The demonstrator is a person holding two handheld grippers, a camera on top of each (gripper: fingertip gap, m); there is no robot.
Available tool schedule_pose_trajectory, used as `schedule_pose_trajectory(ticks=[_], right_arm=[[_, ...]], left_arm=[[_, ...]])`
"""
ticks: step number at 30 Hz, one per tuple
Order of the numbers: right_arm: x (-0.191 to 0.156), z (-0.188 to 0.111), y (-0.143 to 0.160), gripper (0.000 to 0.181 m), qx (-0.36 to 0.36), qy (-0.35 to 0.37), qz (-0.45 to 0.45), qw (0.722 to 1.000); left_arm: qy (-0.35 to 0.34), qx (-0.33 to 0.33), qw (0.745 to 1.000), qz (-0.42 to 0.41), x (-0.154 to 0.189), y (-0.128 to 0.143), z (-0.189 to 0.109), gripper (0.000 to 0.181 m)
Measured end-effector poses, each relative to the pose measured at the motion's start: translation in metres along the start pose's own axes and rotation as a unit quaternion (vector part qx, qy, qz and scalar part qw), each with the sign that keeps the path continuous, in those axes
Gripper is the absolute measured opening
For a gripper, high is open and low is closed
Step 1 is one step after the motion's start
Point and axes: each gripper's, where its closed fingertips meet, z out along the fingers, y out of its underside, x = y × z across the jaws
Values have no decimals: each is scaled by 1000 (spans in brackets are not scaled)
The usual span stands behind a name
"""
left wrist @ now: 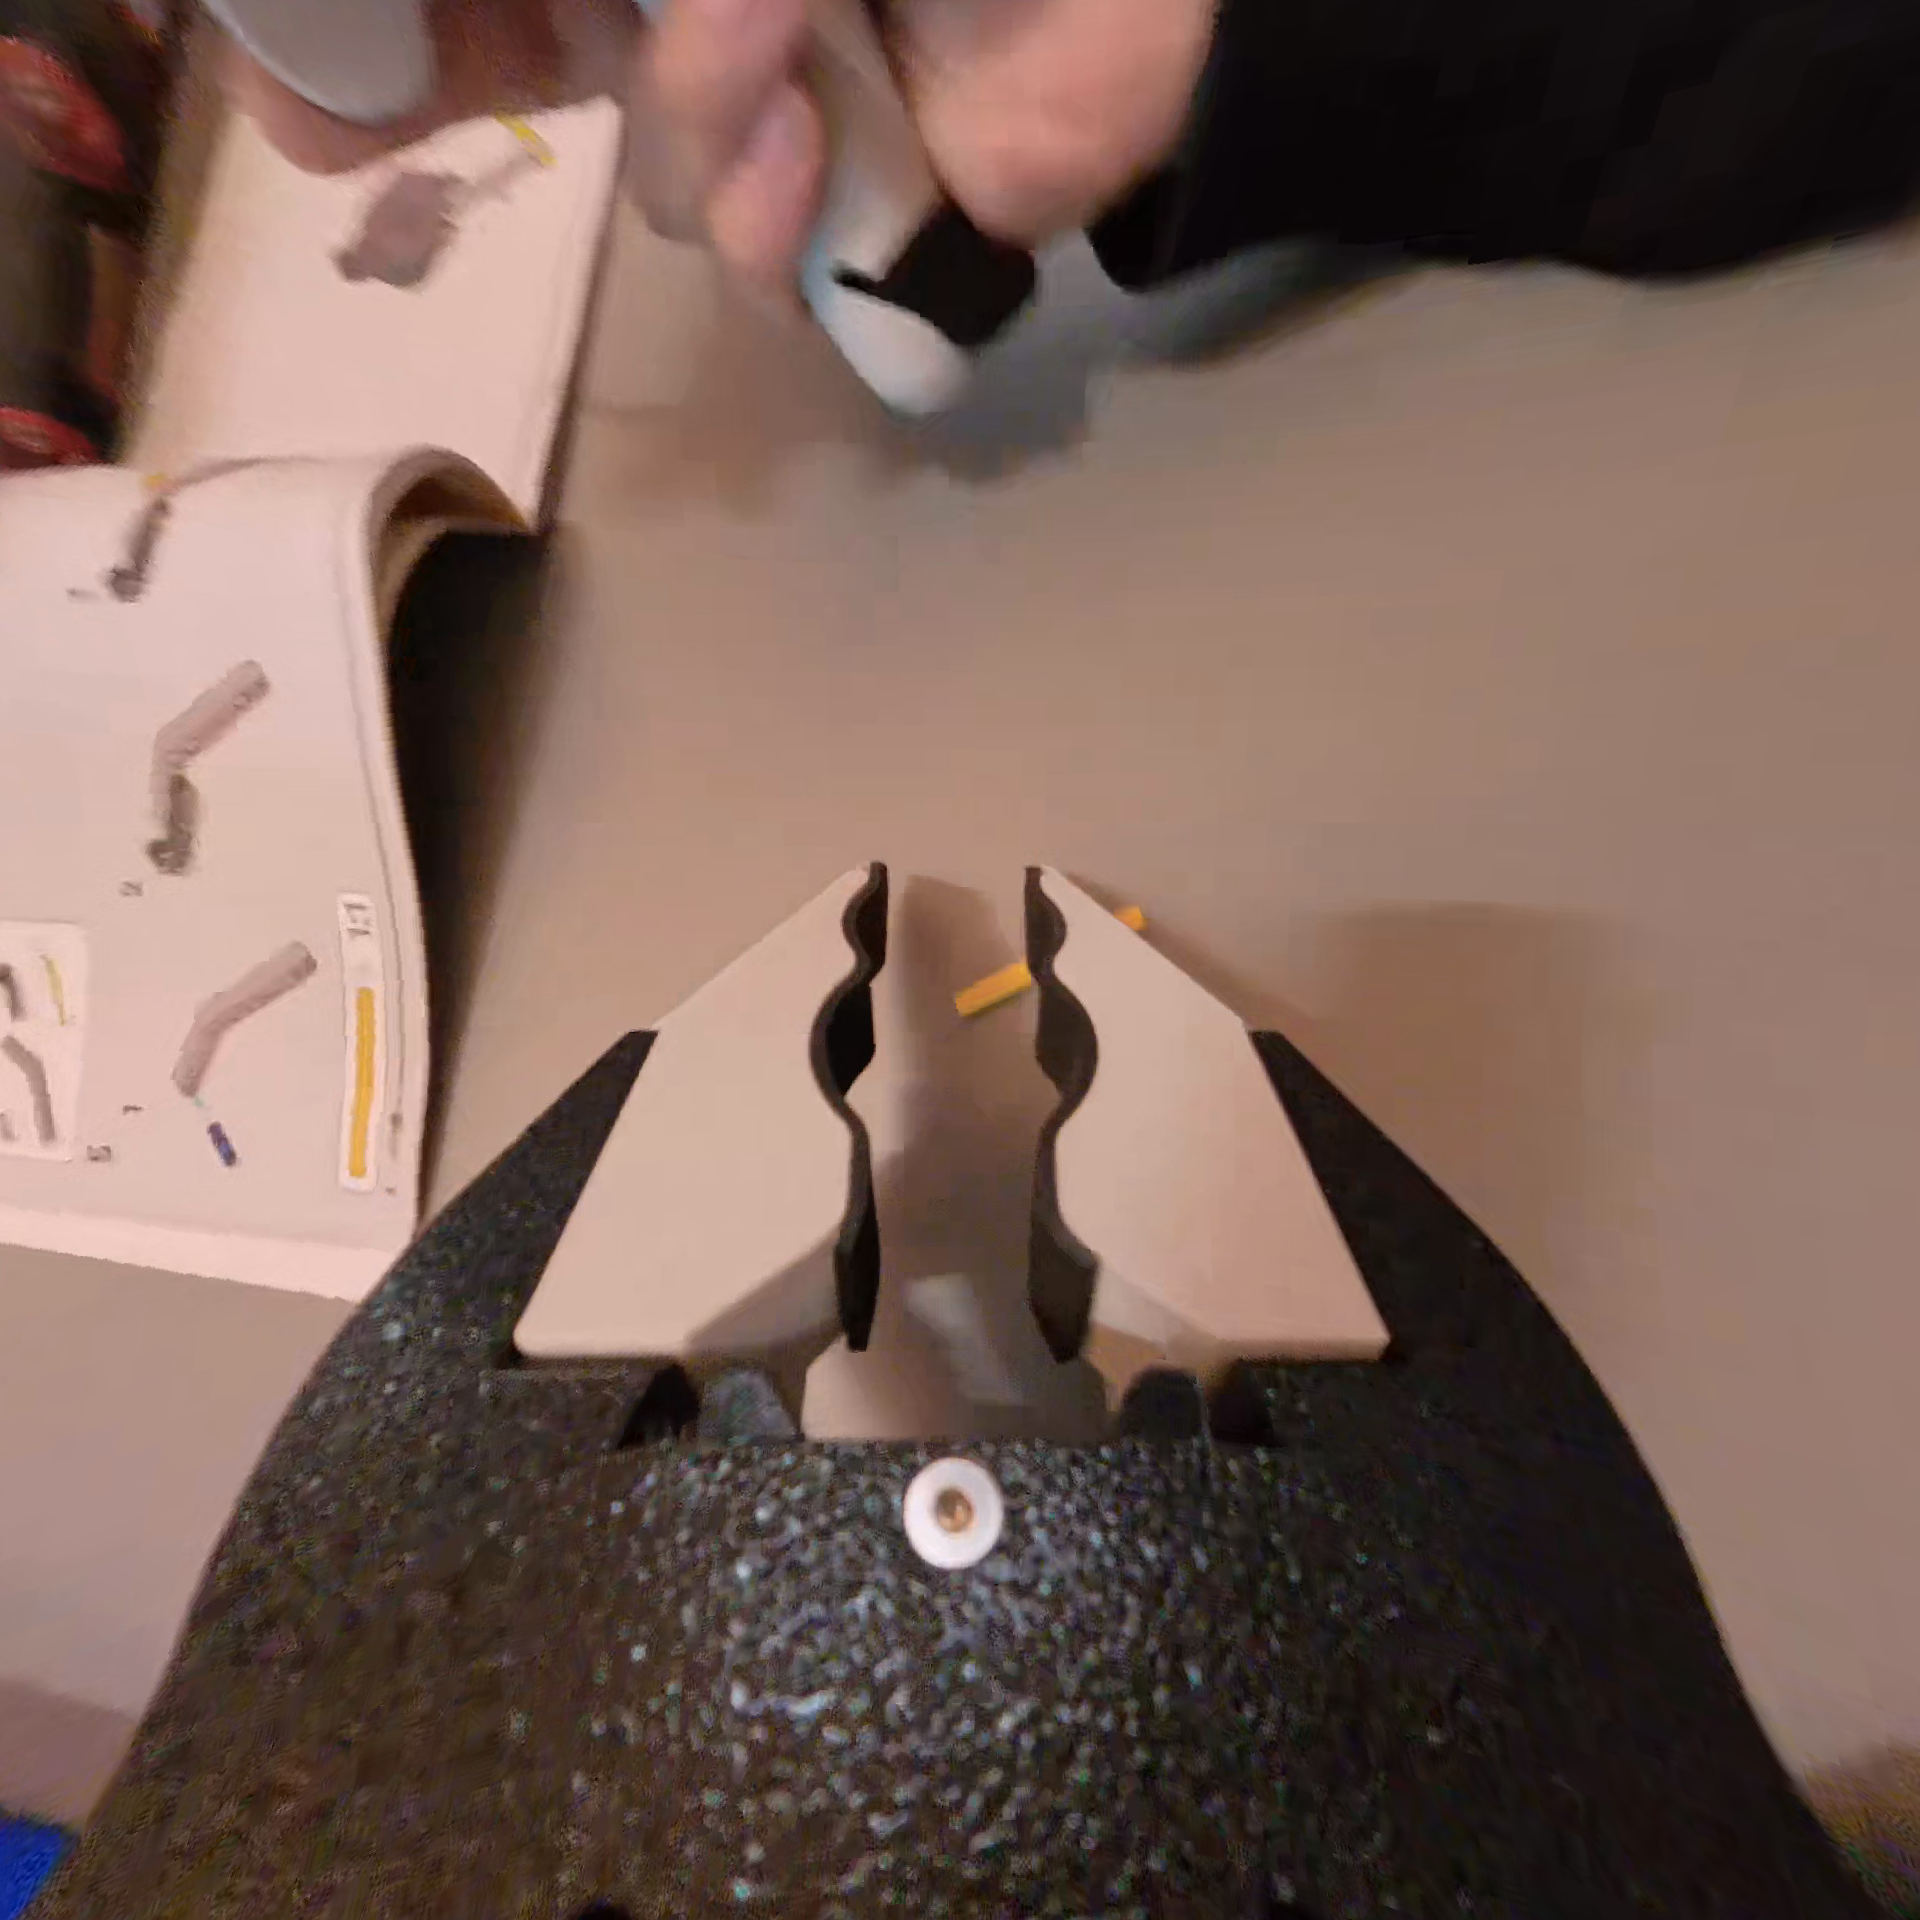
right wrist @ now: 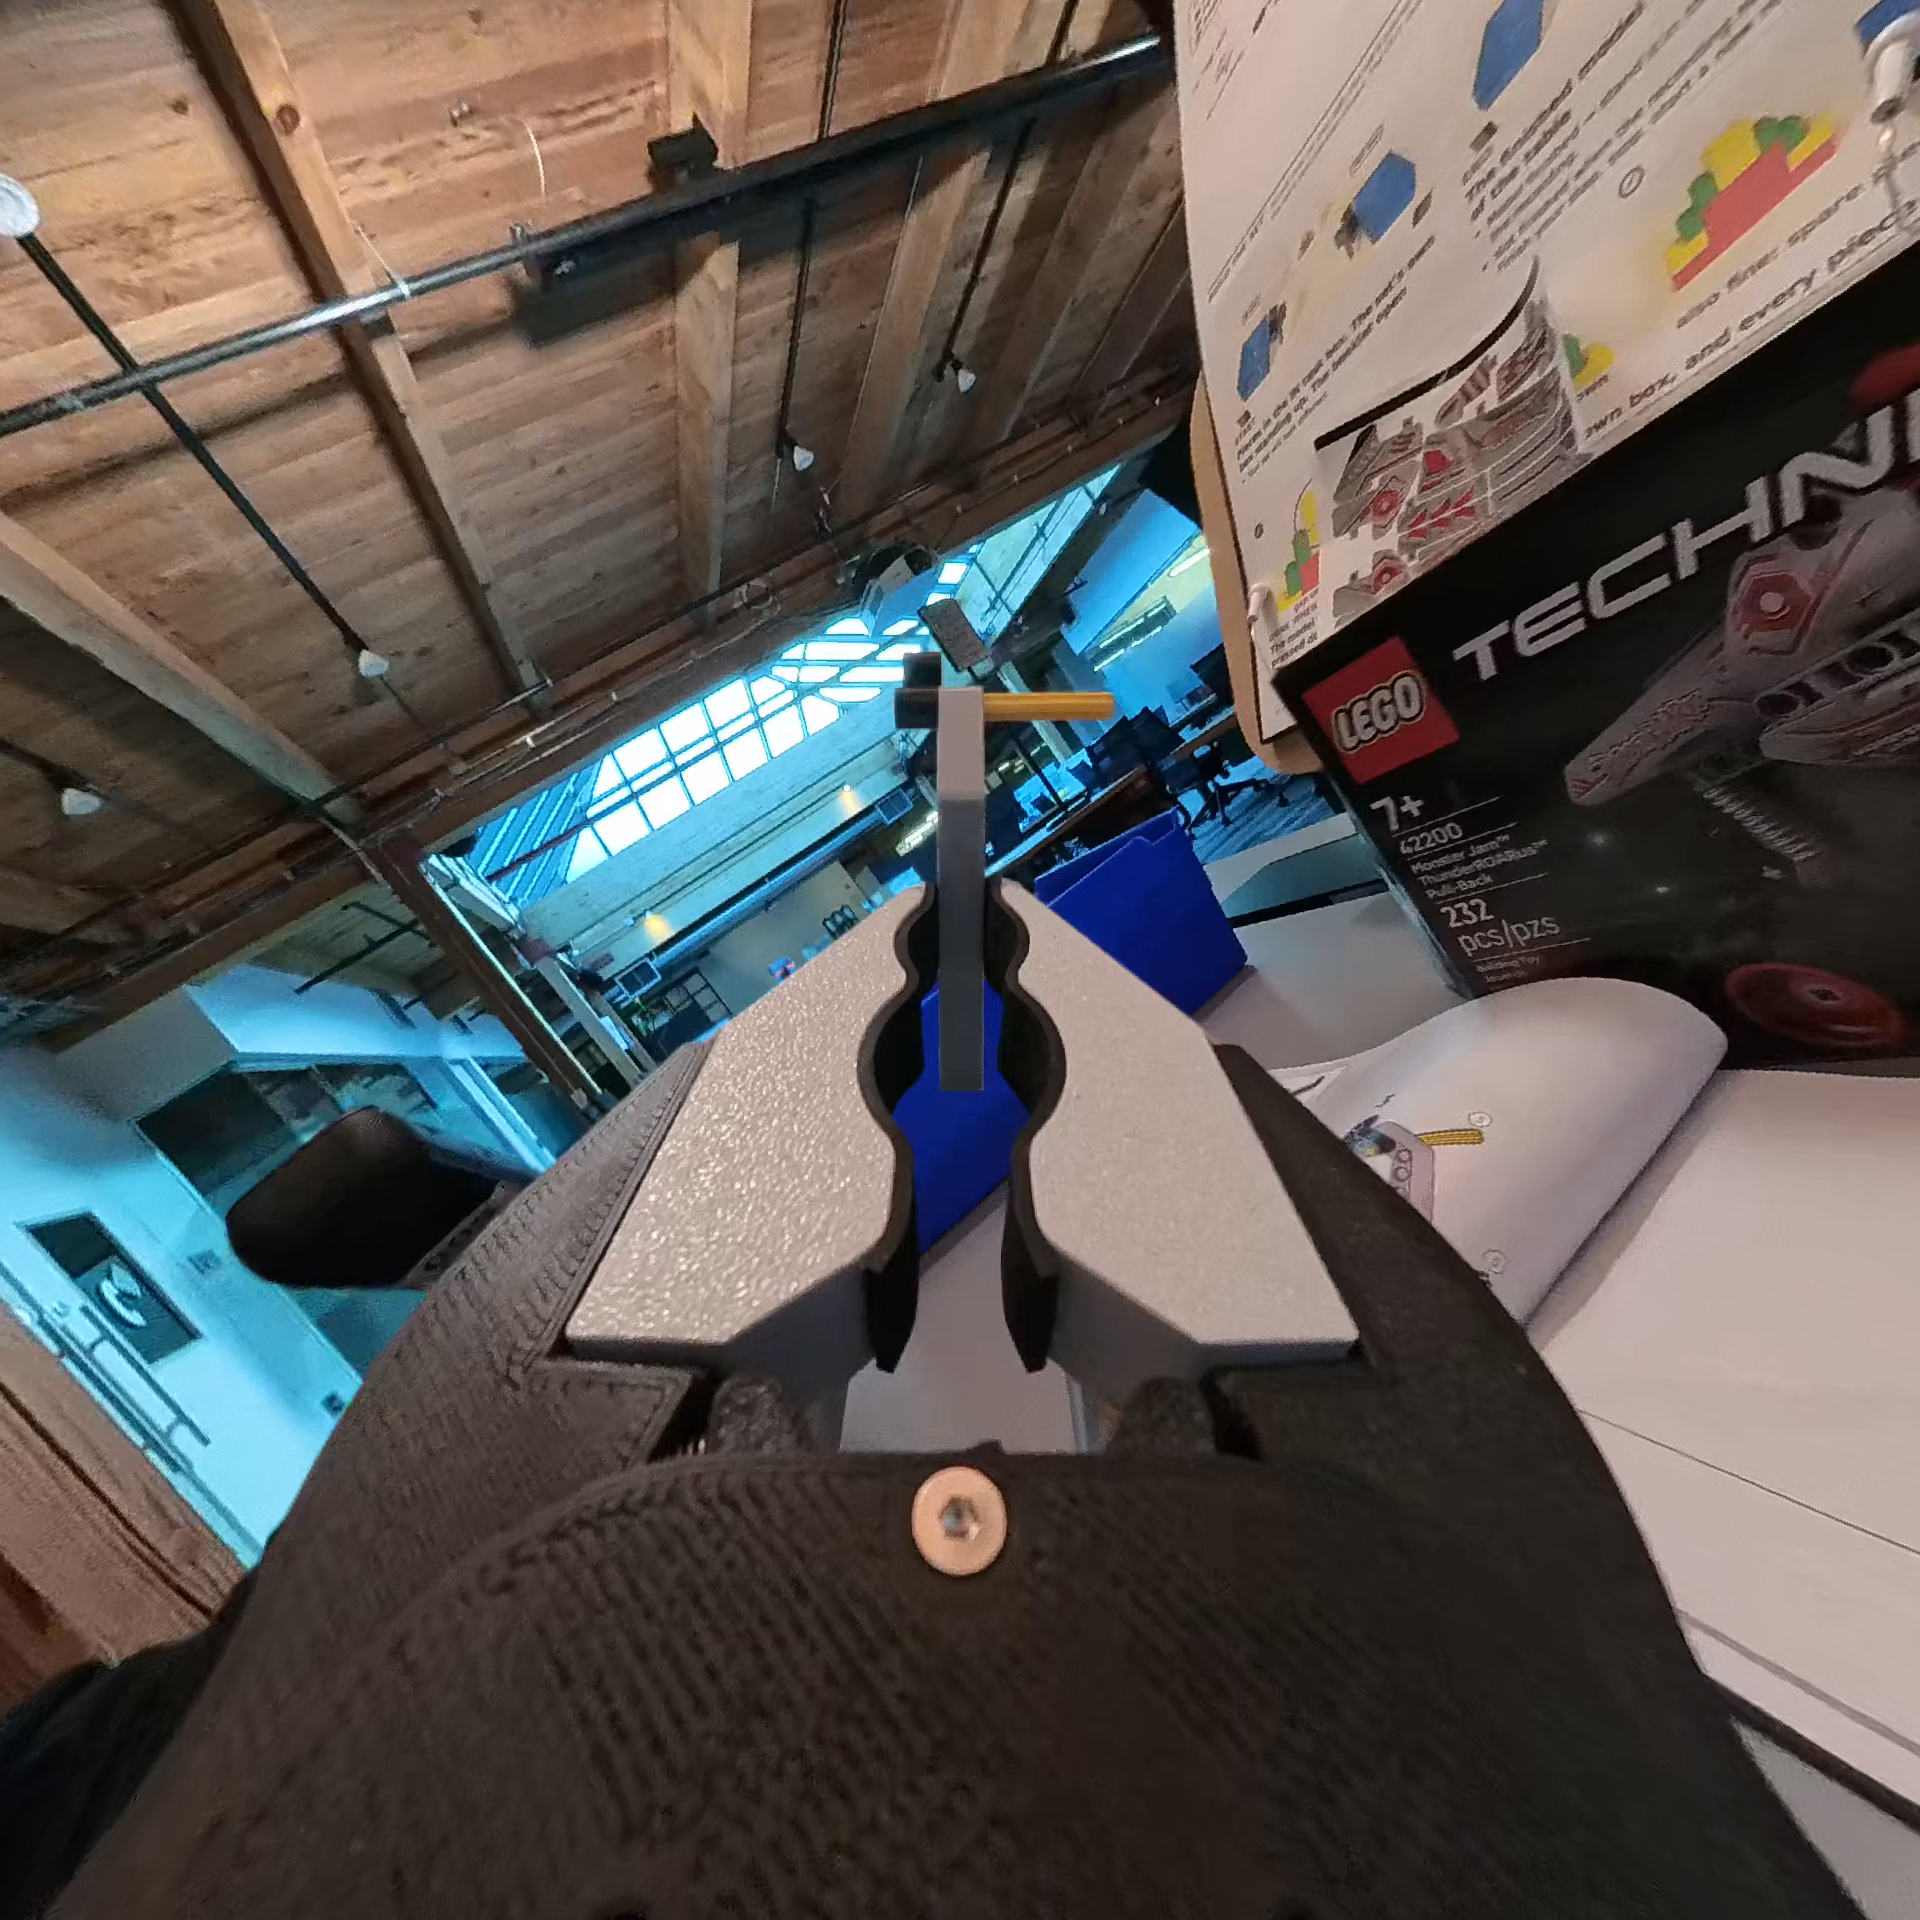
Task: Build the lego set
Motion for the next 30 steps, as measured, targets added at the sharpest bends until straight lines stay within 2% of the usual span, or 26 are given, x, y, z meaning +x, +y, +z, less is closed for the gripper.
schedule_pose_trajectory(ticks=[2, 4, 6, 8, 14, 17, 21, 23, 26, 30], right_arm=[[-7, 3, 5, 6, -12, -16, -4, 1000], [-10, 5, 7, 6, -17, -21, -11, 1000], [-14, 6, 10, 6, -23, -30, -11, 999], [-16, 7, 12, 6, -26, -37, -9, 999], [-20, 7, 12, 6, -30, -45, -16, 998], [-22, 9, 16, 6, -36, -48, -17, 998], [-24, 9, 18, 6, -41, -53, -22, 998], [-24, 9, 17, 5, -40, -51, -27, 998], [-21, 9, 17, 6, -39, -49, -23, 998], [-22, 9, 18, 6, -39, -52, -20, 998]], left_arm=[[55, 27, 998, -22, 14, 6, -16, 27], [85, 63, 994, -38, 23, 7, -29, 21], [89, 40, 995, -30, 26, 20, -28, 14], [89, 22, 995, -26, 28, 25, -21, 18], [52, 32, 998, 4, 9, 22, -19, 28], [74, 42, 996, 17, 10, 18, -12, 26], [66, 28, 997, -19, 6, 17, -7, 19], [39, 16, 997, -57, 0, 16, -4, 1], [4, 19, 997, -76, -2, 10, 2, 1], [-10, 34, 997, -74, -1, 8, 1, 14]])
